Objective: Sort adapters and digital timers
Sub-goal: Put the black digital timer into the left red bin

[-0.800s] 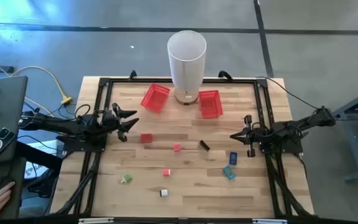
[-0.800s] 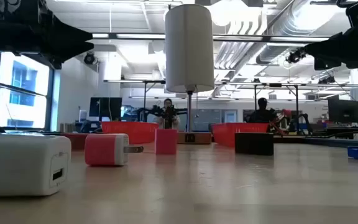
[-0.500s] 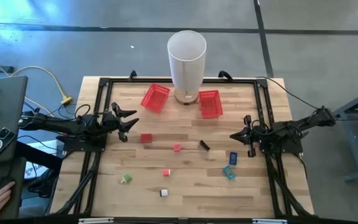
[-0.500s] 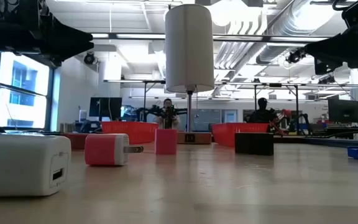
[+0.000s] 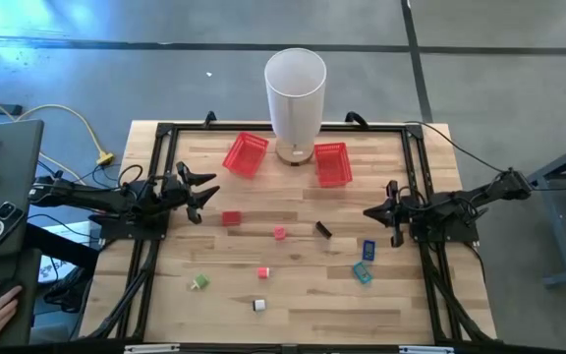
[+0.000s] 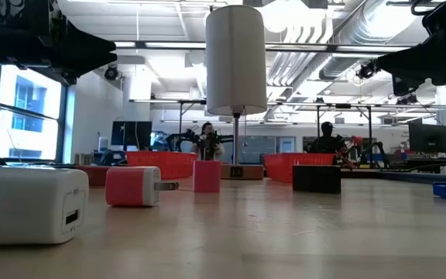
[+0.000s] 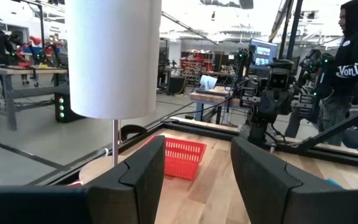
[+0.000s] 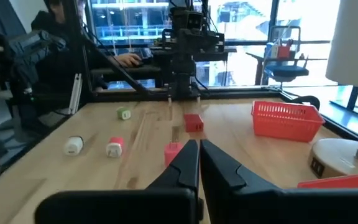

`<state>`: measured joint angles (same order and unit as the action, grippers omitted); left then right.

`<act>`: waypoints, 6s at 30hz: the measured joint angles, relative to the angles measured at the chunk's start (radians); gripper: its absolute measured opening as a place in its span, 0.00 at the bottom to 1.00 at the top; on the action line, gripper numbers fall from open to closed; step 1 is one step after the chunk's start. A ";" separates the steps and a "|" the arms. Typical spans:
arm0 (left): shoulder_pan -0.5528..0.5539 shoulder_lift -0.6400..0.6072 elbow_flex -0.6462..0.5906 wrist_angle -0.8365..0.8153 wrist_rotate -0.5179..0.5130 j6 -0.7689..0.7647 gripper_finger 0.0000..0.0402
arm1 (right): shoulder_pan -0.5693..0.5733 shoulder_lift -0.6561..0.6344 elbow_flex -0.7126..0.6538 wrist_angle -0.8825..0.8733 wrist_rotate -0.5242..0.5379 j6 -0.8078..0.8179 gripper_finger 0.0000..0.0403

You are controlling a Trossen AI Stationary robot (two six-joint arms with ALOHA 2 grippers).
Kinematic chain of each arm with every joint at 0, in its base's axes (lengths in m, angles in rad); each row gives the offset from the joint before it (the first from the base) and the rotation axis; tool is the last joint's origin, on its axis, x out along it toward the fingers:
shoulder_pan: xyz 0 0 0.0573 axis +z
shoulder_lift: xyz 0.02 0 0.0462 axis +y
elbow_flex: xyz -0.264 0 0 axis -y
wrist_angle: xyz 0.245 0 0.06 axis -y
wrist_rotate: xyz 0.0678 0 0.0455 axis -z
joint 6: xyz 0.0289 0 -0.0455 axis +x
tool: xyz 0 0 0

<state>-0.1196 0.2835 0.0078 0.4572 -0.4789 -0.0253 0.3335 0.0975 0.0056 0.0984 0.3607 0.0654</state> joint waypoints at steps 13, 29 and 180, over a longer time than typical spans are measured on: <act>0.000 0.000 0.000 0.000 -0.004 -0.086 0.44 | 0.000 0.000 0.004 0.087 -0.055 -0.013 0.01; 0.000 0.000 0.000 0.000 -0.034 -0.087 0.44 | 0.000 -0.001 0.008 0.292 -0.133 -0.033 0.52; -0.003 0.176 0.000 0.030 0.017 -0.289 0.44 | -0.035 1.664 0.305 0.667 0.144 0.224 0.26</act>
<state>-0.1230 0.4594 0.0078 0.4873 -0.4621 -0.3141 0.2981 1.7618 0.3107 0.7652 0.5048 0.2893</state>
